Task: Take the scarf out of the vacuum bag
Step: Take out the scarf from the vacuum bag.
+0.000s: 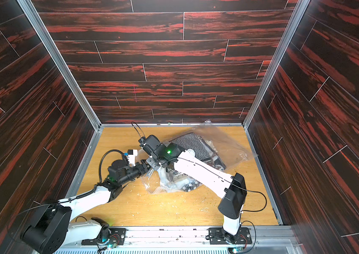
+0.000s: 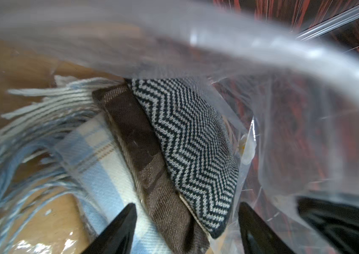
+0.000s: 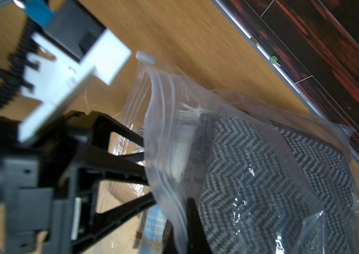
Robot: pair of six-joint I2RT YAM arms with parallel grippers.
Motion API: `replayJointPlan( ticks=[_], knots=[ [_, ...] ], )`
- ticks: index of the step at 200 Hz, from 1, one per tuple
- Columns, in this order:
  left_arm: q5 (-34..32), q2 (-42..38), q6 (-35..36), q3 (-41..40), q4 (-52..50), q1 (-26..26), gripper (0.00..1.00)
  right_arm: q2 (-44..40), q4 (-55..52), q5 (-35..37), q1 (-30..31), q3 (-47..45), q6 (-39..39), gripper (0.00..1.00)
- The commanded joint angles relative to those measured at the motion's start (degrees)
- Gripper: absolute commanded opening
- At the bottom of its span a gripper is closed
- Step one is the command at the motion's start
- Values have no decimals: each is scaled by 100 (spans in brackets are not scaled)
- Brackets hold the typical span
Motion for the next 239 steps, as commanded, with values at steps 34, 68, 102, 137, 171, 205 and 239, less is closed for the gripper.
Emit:
replayJointPlan(
  ticks=[34,68,102,137,171,205,239],
  knots=[
    [-1304,-11,-165,115,453,-638,74,-49,-248,131,-73,533,415,0],
    [-1486,18,-284,168,485,-1070,70,2,-228,293,-146,574,497,0],
    [-1727,-238,-68,113,76,-1450,69,22,-129,313,-253,626,554,0],
    [-1858,-147,-18,234,-231,-1452,72,-198,118,54,-253,336,545,0],
    [-1358,472,154,871,-454,-1439,72,-676,487,-171,-245,-221,541,0],
    [-1213,934,122,1259,-374,-1347,72,-856,469,-287,-231,-345,553,0],
    [-963,1342,-40,1554,-439,-1108,71,-982,427,-227,-209,-450,596,0]
  ],
)
